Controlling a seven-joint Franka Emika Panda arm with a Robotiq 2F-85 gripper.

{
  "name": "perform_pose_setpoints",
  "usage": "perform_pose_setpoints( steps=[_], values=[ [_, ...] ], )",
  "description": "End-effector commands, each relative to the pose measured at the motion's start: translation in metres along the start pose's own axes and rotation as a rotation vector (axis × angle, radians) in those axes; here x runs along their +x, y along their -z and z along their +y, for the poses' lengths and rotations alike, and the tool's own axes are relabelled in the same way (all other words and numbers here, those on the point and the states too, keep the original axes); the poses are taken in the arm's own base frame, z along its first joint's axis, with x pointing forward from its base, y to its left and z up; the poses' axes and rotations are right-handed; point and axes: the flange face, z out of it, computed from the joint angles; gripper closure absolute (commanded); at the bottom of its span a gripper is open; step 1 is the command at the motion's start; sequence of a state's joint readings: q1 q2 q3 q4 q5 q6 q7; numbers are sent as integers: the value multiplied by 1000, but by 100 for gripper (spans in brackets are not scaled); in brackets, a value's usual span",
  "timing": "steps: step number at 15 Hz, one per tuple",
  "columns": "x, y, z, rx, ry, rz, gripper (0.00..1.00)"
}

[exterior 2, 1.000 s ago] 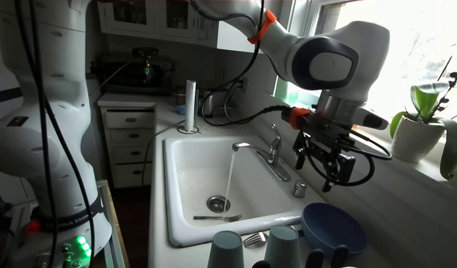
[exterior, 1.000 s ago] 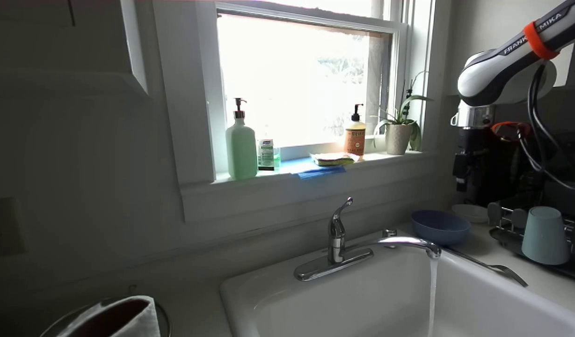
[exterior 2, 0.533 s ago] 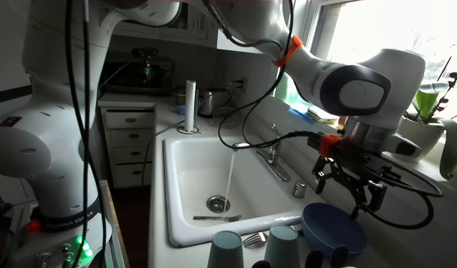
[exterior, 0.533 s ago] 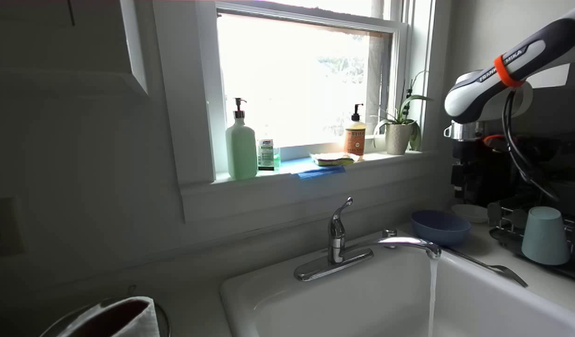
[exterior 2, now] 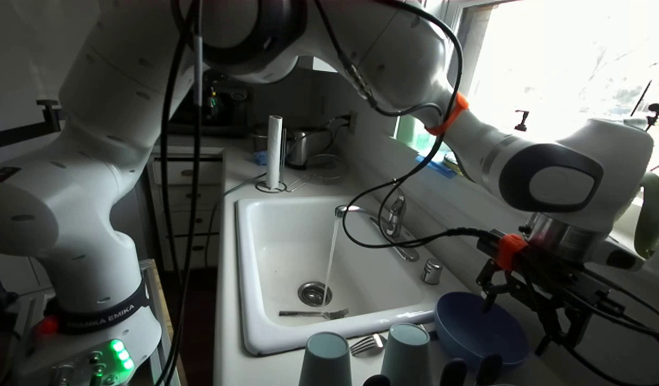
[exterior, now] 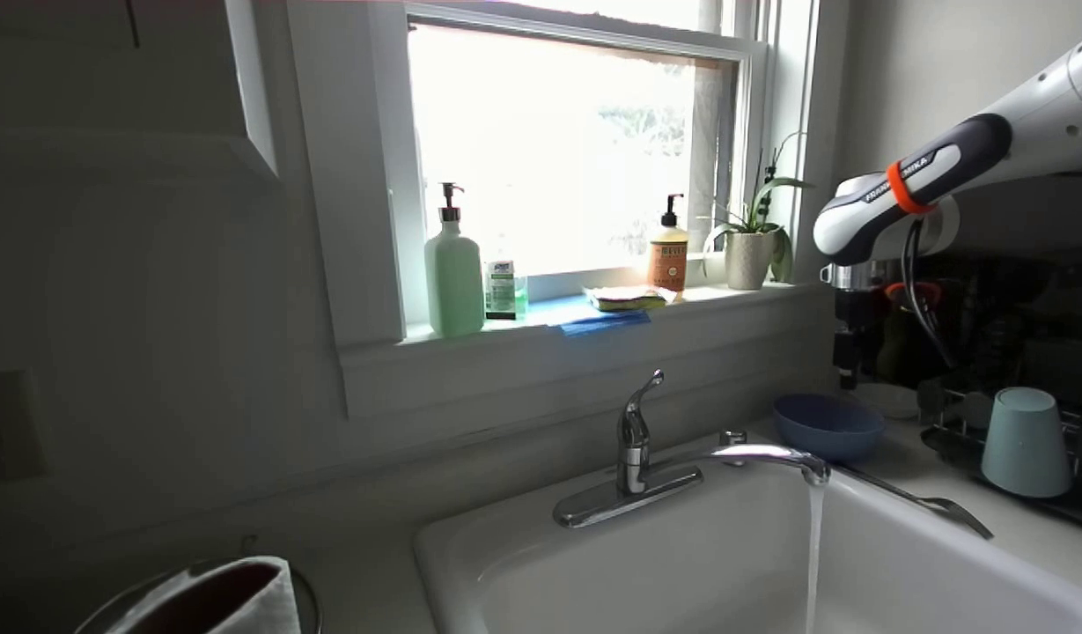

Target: Pick up the blue bowl, fetch some water and put the blue bowl on the kitchen counter

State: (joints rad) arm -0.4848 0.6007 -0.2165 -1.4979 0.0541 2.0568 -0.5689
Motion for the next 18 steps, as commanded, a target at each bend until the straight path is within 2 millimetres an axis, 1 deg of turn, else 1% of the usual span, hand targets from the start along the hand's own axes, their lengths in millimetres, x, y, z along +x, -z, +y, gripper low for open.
perform_pose_setpoints(
  steps=[1, 4, 5, 6, 7, 8, 10, 11, 12, 13, 14, 15, 16, 17, 18],
  values=[
    [17, -16, 17, 32, 13, -18, 0],
    [24, -26, 21, 48, 10, -38, 0],
    [26, -30, 22, 53, 9, -42, 3],
    [29, -32, 23, 57, 12, -51, 19],
    [31, -33, 23, 58, 14, -56, 28],
    [34, -36, 23, 62, 17, -63, 32],
    [37, -40, 24, 63, 22, -75, 46],
    [39, -44, 25, 62, 24, -79, 35],
    [40, -47, 27, 64, 26, -82, 16],
    [41, -50, 28, 60, 27, -85, 9],
    [43, -53, 29, 57, 29, -88, 7],
    [43, -57, 31, 56, 29, -93, 17],
    [44, -59, 31, 57, 34, -99, 44],
    [44, -62, 32, 60, 37, -103, 43],
    [44, -61, 32, 65, 41, -108, 44]
  ],
)
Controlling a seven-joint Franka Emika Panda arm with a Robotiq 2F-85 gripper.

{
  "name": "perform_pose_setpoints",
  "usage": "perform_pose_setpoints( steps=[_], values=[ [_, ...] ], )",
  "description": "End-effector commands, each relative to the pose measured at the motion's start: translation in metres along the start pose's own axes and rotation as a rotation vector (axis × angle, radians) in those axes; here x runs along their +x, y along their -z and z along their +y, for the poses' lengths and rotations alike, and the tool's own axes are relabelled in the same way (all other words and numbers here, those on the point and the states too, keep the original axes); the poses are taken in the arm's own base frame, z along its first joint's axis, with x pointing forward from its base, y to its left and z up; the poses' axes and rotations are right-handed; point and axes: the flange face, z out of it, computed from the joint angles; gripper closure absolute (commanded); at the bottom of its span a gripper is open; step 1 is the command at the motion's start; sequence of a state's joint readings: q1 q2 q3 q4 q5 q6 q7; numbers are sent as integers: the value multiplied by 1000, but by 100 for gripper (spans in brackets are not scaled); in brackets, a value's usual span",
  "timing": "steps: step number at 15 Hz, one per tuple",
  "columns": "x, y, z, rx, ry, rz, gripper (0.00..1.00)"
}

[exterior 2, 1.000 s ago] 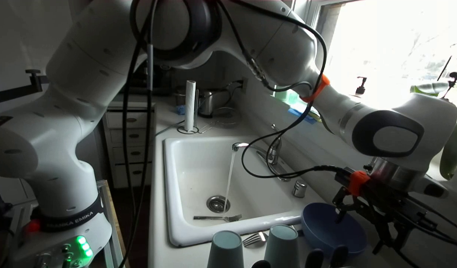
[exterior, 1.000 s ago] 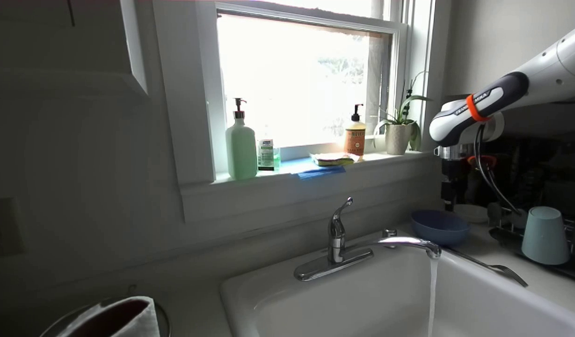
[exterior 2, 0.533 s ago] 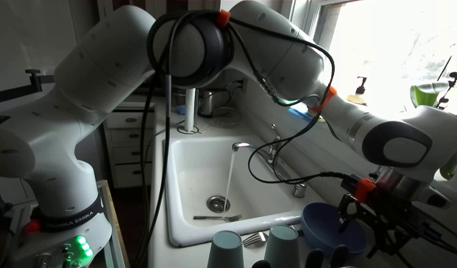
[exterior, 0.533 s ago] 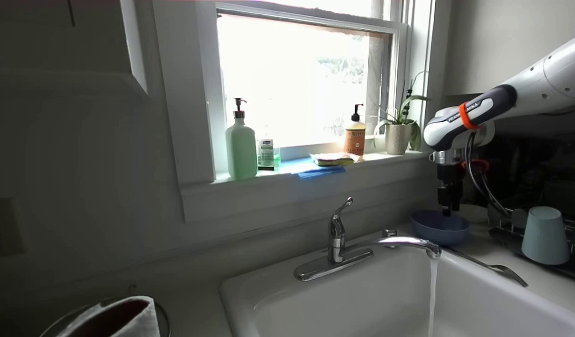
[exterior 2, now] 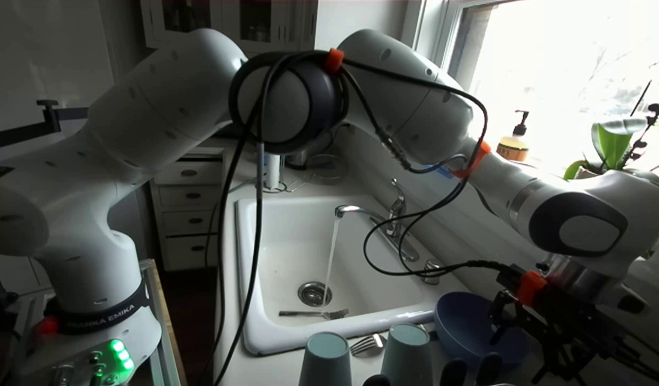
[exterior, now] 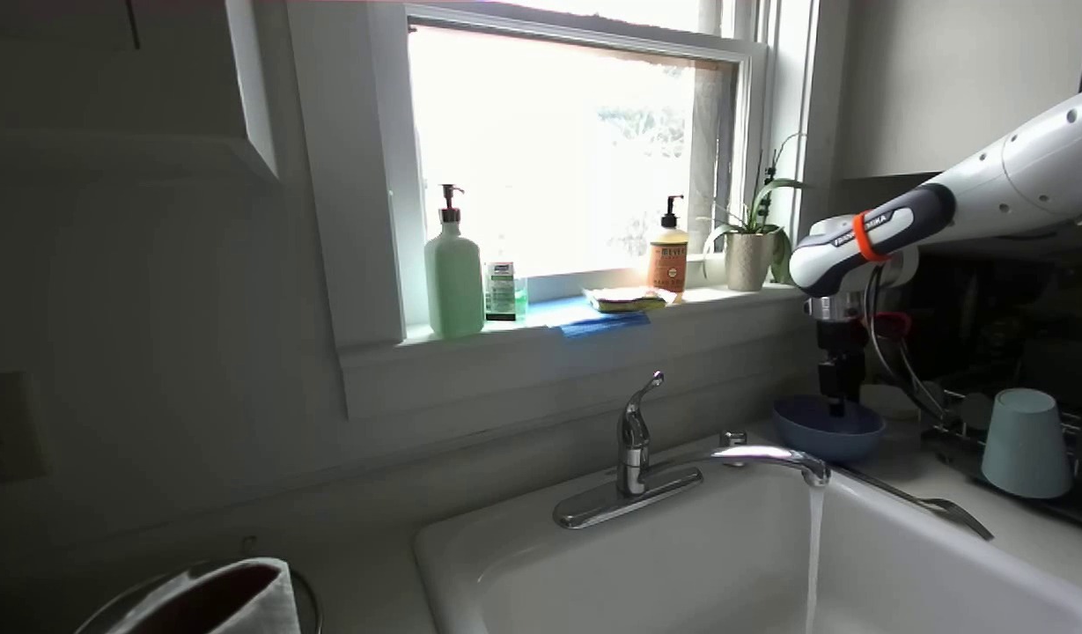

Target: Pick up the blue bowl, fetch some water and put the blue bowl on the kitchen counter

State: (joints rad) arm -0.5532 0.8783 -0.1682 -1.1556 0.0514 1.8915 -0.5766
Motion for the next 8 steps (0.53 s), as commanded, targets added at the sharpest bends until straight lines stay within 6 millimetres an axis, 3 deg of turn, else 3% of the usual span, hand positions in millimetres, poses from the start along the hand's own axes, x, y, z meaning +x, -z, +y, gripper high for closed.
perform_pose_setpoints(
  steps=[1, 8],
  values=[
    [4, -2, 8, 20, 32, -20, 52],
    [3, 6, 3, 53, 71, -64, 100]
  ],
)
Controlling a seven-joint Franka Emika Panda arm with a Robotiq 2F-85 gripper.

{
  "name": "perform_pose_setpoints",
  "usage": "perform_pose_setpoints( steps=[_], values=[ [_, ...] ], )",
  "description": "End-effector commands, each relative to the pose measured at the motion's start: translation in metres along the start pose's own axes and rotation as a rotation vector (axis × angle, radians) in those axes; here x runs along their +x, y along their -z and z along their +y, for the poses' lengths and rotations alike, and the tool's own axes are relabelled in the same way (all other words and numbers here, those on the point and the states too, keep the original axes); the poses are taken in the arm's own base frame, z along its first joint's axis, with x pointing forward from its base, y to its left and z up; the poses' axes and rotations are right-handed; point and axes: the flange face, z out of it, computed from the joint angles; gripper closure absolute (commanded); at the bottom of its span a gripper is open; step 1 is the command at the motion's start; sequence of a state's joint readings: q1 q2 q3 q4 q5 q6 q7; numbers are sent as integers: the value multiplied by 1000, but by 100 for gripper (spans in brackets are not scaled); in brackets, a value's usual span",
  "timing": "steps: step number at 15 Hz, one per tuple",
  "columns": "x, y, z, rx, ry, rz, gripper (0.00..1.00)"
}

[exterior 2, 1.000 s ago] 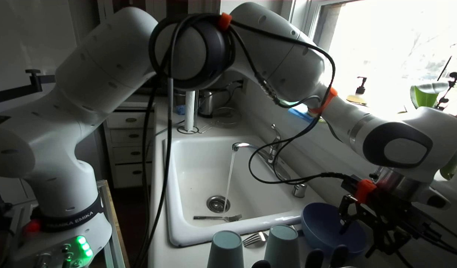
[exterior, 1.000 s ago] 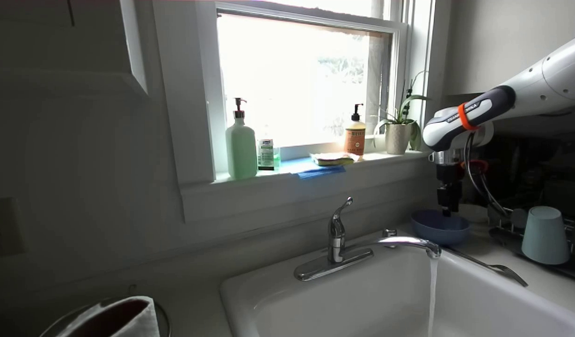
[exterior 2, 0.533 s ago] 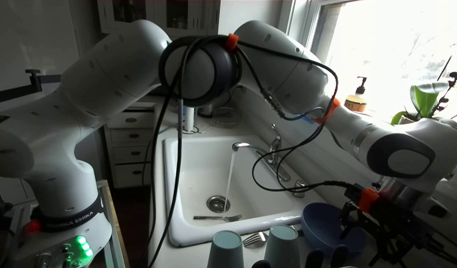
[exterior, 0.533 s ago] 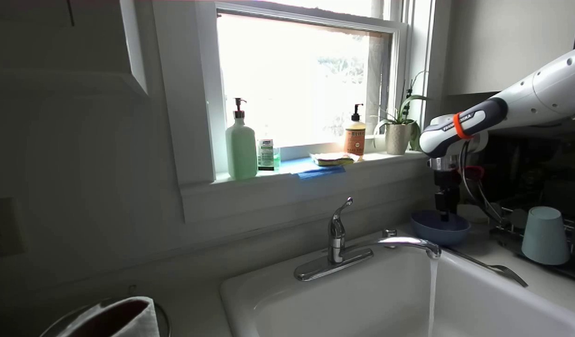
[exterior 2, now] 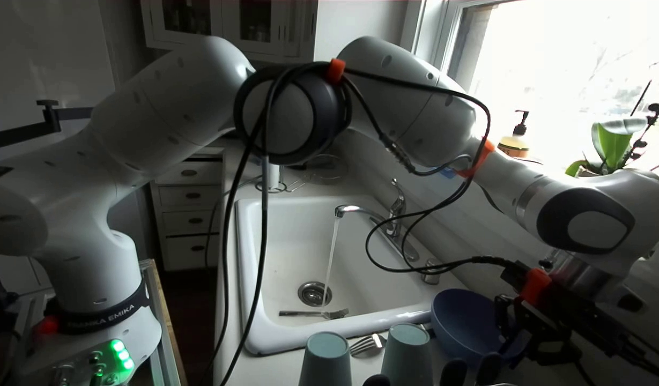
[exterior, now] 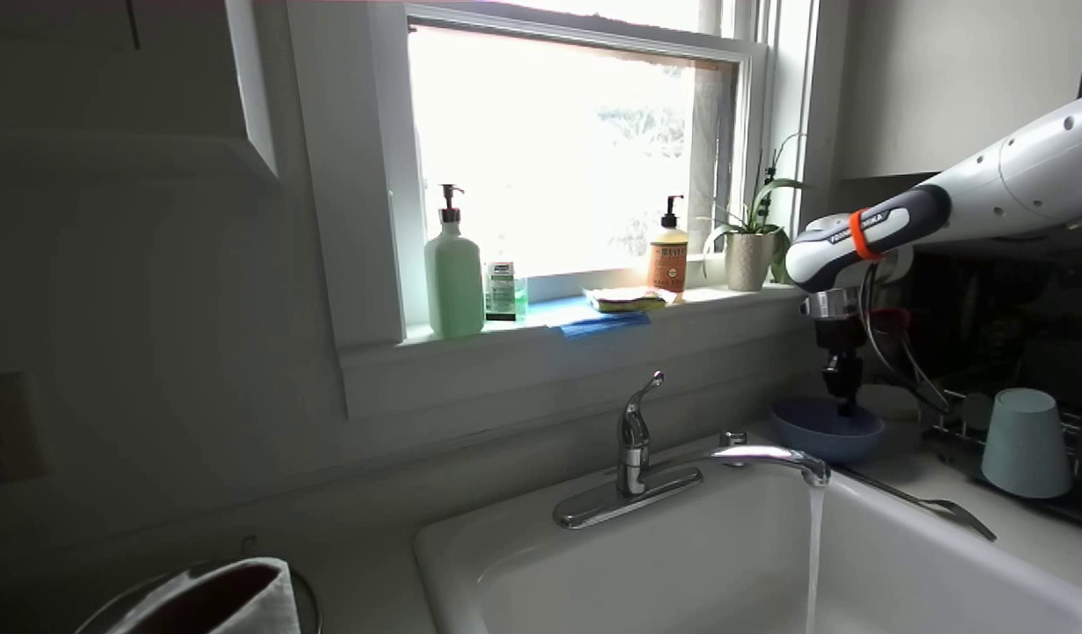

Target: Pick up the blue bowl, fetch some water and put the blue bowl on the kitchen counter

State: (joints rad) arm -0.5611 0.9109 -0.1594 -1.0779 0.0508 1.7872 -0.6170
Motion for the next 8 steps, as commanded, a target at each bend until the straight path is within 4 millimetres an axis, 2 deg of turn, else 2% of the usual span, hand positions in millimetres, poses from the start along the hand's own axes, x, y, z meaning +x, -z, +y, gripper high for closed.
perform_pose_setpoints(
  steps=[1, 5, 8],
  values=[
    [0, 3, 6, 11, 26, -17, 100],
    [-2, 7, 6, 22, 38, -24, 99],
    [-5, 17, 1, 40, 48, -29, 99]
  ],
)
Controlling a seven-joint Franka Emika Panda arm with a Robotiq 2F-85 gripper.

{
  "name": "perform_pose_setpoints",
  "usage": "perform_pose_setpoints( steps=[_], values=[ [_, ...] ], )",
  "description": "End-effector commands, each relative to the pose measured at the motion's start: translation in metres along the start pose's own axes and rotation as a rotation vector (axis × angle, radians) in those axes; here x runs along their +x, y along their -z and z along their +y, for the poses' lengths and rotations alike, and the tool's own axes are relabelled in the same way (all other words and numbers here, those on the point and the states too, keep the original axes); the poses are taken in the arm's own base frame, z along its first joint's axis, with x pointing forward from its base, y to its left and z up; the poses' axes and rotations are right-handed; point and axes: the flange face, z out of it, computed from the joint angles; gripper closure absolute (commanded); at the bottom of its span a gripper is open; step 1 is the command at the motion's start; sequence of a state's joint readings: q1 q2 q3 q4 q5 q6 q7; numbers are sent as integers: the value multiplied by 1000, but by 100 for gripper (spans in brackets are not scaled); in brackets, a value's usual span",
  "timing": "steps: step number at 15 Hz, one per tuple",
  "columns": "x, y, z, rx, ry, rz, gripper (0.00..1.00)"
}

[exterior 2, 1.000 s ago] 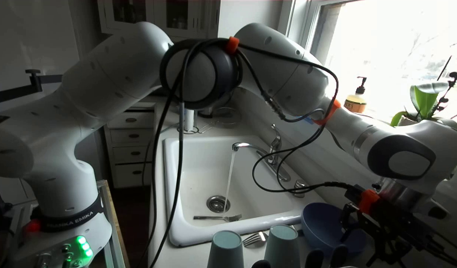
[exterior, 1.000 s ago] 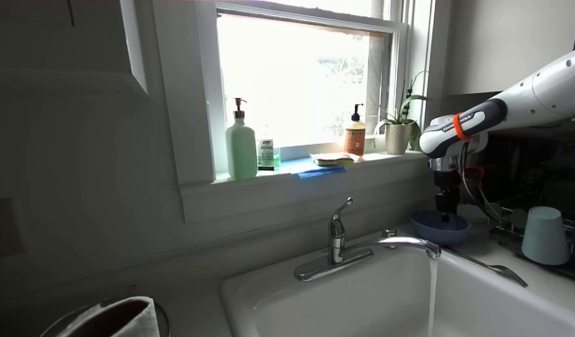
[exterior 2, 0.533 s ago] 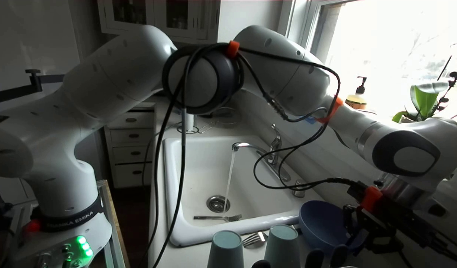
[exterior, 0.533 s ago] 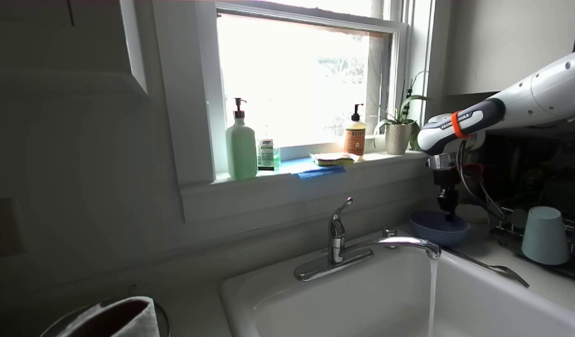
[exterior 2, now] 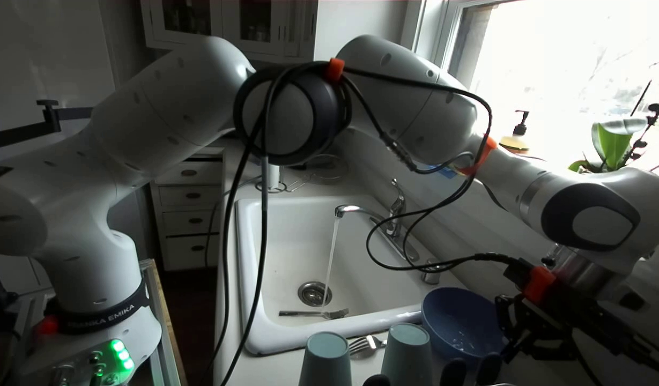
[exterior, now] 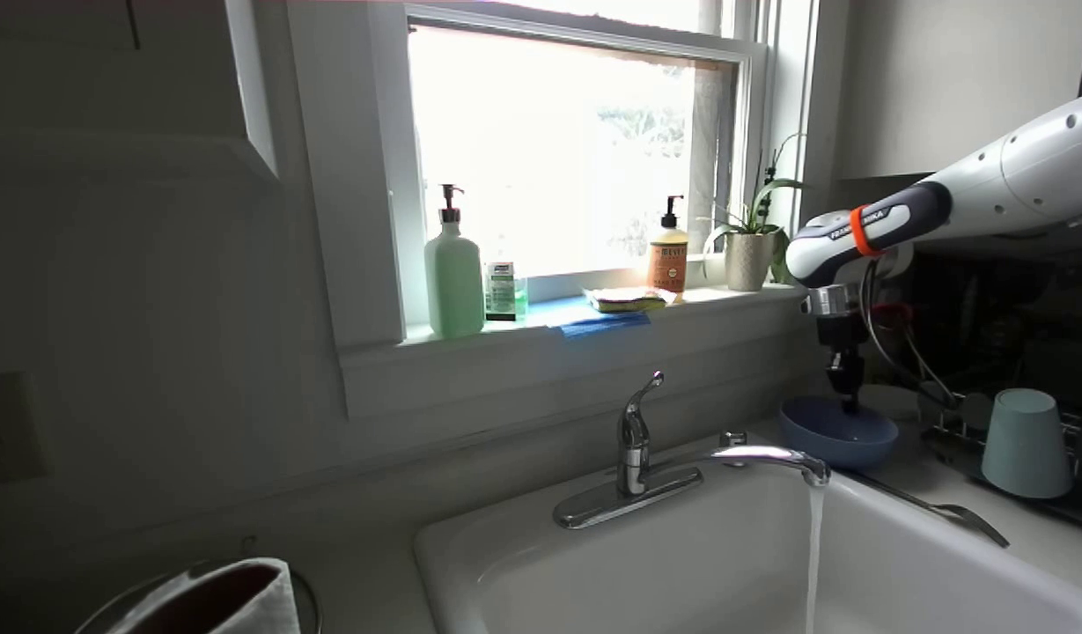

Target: Pick up the blue bowl, fetch some water and put the blue bowl on the kitchen counter

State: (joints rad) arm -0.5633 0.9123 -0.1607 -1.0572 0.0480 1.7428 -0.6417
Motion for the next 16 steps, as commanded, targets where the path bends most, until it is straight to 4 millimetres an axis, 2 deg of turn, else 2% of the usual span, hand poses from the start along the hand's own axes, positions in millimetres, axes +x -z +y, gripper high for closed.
perform_pose_setpoints(
  steps=[1, 7, 11, 13, 16],
  values=[
    [-4, 17, -3, 35, 28, -10, 99],
    [-7, 52, -27, 40, 52, -22, 99],
    [-9, 65, -54, 39, 82, -54, 99],
    [-10, 69, -73, 39, 104, -76, 99],
    [-14, 62, -102, 46, 132, -128, 99]
  ],
)
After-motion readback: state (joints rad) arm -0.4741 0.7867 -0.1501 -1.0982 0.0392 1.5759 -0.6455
